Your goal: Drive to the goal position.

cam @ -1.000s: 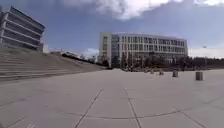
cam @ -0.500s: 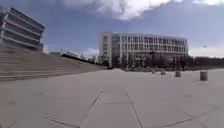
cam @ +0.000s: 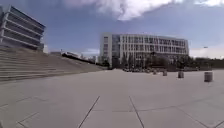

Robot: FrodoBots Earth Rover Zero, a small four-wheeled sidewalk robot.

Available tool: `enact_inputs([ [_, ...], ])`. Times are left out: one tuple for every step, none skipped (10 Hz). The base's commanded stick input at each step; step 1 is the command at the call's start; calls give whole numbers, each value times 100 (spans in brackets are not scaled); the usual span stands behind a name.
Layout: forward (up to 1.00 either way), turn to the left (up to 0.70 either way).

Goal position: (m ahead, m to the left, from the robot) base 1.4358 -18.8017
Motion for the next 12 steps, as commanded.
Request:
enact_inputs([
  [50, 1],
  [50, 1],
  [50, 1],
  [50, 1],
  [50, 1],
  [50, 1],
  [42, -4],
  [30, -15],
  [30, -43],
  [30, -59],
  [30, -59],
  [30, -59],
])
